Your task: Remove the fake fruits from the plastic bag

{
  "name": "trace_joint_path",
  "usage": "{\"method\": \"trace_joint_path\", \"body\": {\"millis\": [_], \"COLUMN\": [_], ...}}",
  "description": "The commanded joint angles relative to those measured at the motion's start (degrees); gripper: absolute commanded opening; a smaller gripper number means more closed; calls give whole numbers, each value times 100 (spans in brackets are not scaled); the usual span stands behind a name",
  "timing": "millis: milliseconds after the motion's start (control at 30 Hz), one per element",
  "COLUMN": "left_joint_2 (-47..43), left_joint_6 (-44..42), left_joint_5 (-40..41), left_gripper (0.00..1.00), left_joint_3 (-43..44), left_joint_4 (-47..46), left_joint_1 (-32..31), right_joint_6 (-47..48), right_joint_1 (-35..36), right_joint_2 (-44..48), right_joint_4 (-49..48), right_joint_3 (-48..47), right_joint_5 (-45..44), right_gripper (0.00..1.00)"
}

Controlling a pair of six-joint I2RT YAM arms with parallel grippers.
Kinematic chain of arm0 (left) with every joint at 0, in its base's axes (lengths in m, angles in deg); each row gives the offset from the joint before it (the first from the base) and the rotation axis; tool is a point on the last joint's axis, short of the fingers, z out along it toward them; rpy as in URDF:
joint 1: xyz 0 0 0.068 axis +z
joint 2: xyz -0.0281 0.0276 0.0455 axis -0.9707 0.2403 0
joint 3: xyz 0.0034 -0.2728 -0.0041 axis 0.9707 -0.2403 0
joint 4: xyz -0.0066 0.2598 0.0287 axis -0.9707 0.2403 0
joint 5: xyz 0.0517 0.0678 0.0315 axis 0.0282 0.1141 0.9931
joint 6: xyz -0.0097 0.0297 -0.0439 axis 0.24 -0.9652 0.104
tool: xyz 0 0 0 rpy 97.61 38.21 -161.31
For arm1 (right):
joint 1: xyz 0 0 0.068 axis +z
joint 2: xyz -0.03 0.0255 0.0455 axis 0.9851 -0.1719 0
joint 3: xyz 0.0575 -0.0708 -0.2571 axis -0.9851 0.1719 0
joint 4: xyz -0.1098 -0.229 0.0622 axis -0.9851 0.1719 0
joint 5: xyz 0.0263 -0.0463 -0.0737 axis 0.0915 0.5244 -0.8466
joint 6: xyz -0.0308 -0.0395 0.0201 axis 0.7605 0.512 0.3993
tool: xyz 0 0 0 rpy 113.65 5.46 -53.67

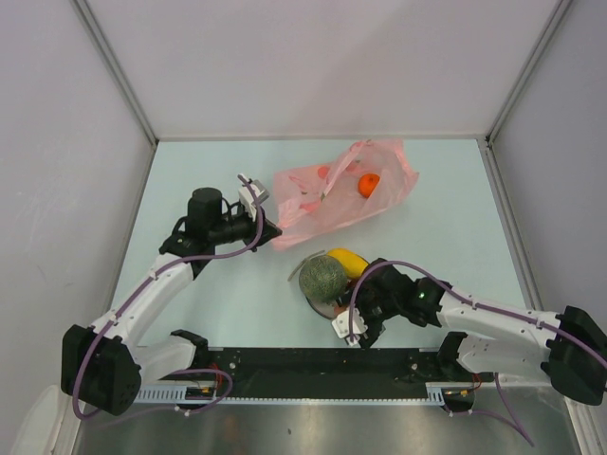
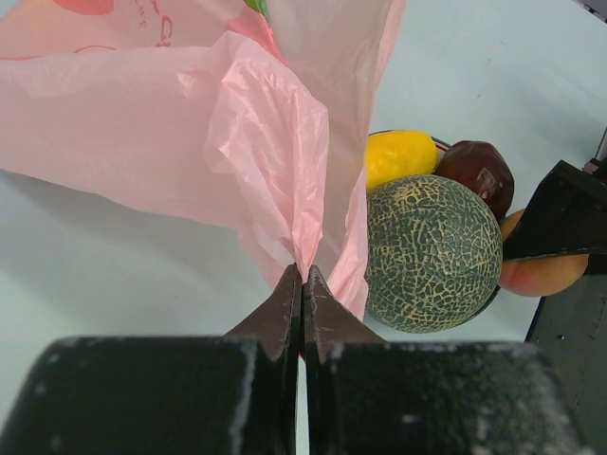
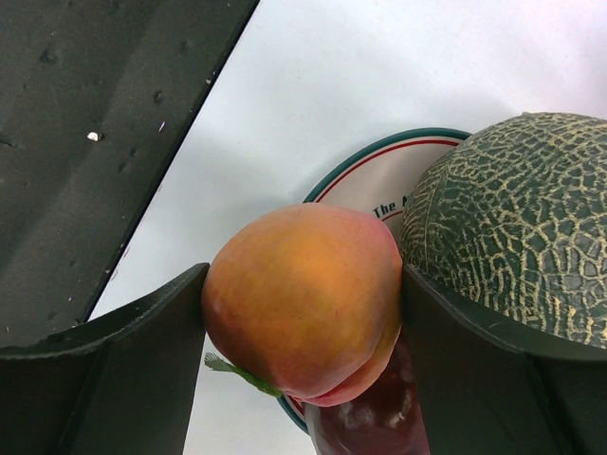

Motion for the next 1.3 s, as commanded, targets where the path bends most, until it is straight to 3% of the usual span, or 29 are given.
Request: {"method": "trace_joint_path", "body": {"millis": [0, 267, 500, 767, 933, 1100, 1200, 1233, 1267], "left_joint_2": [-126, -117, -91, -29, -3, 6, 15, 23, 32], "left_joint_6": [119, 172, 181, 225, 233, 225, 233, 242, 233], "left_joint_5": [-140, -148, -157, -201, -201, -201, -210, -201, -210], "left_gripper": [0, 0, 0, 0, 0, 0, 0, 0, 0], "left_joint_3": [-34, -61, -26, -34, -43, -61, -70, -70, -78], "left_joint_4": [-203, -247, -256, -335, -361, -370, -387, -396, -396], "left_joint_1": [48, 48, 48, 48, 48, 48, 48, 48, 48], "right_joint_6": [-28, -230, -520, -643, -792, -968, -1030, -1047, -1082], "right_joint_1": [16, 34, 42, 42, 34, 34, 34, 34, 34], "right_joint_2": [-2, 288, 200, 306, 376, 455, 447, 455, 447], "right_joint_4": [-182, -102, -173, -138, -182, -217, -278, -305, -340], "right_joint_3": [41, 41, 41, 85, 94, 103, 112, 120, 138], "right_joint_5": [-86, -68, -323, -420, -464, -543, -578, -604, -631], "right_gripper": [33, 48, 51, 62, 75, 79, 85, 99, 100]}}
